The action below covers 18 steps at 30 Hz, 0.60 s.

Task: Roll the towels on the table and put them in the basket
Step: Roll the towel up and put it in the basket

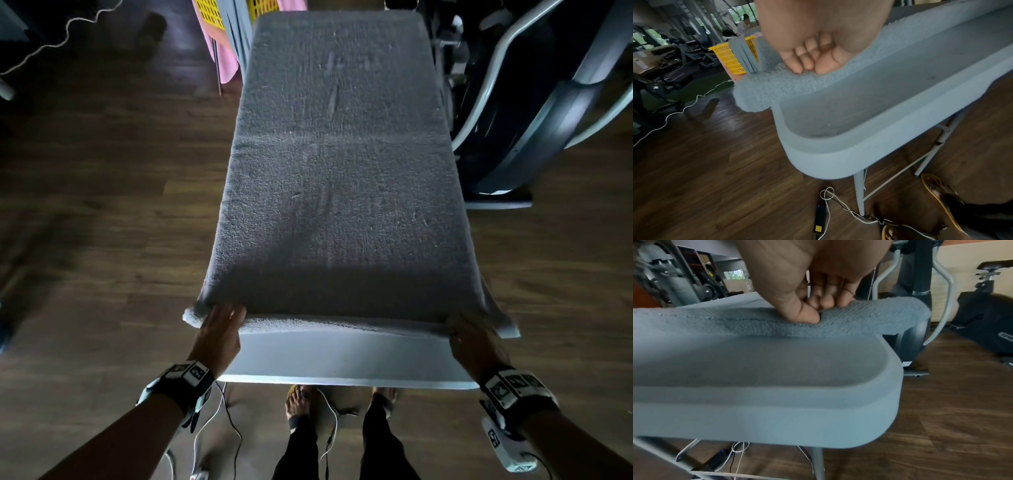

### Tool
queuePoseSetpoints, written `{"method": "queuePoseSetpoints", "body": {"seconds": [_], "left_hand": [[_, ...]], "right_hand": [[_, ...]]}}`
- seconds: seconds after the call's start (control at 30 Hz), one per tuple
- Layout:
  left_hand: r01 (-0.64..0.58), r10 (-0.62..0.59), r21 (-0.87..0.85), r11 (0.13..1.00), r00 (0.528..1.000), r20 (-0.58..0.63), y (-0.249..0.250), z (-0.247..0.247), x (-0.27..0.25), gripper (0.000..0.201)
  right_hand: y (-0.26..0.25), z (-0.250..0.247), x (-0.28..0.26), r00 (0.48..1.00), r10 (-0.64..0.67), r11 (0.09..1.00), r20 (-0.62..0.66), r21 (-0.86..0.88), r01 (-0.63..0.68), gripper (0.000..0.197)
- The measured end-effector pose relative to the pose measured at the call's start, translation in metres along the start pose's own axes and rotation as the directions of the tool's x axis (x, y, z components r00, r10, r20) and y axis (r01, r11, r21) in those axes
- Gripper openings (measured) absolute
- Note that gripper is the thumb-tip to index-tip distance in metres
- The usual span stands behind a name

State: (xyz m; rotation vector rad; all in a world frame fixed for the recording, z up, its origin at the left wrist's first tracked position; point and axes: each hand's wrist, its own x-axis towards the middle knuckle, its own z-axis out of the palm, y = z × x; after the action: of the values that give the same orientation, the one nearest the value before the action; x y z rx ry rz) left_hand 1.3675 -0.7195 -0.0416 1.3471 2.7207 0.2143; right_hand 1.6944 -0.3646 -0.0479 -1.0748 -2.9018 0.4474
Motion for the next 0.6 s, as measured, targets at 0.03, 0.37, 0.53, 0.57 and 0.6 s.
{"method": "queuePoseSetpoints", "body": {"seconds": [0.03, 0.37, 0.53, 0.57, 0.6], "left_hand": [[-0.009, 0.01, -0.015, 1.0, 0.999, 0.032, 0.002, 0.001, -0.002, 0.047], [0.041, -0.04, -0.04, 0.998, 0.998, 0.039, 0.008, -0.007, 0.001, 0.013], [0.1, -0.102, -0.087, 0.991, 0.995, -0.019, -0.009, 0.016, -0.01, 0.031], [0.101, -0.107, -0.095, 0.99, 0.992, -0.069, -0.012, 0.02, -0.014, 0.037], [0.071, -0.081, -0.09, 0.993, 0.99, -0.114, -0.013, 0.027, -0.02, 0.045]], "right_hand": [[-0.001, 0.002, 0.0, 1.0, -0.004, 1.0, 0.026, 0.001, 0.004, 0.016], [-0.006, -0.009, 0.008, 0.999, -0.005, 0.999, -0.044, -0.05, 0.003, 0.02], [0.008, -0.006, 0.017, 0.995, 0.085, 0.996, -0.057, 0.02, -0.084, 0.019], [0.008, -0.005, 0.017, 0.992, 0.093, 0.994, -0.085, 0.064, -0.087, 0.016], [0.006, -0.003, 0.015, 0.99, 0.083, 0.993, -0.112, 0.09, -0.073, 0.015]]}}
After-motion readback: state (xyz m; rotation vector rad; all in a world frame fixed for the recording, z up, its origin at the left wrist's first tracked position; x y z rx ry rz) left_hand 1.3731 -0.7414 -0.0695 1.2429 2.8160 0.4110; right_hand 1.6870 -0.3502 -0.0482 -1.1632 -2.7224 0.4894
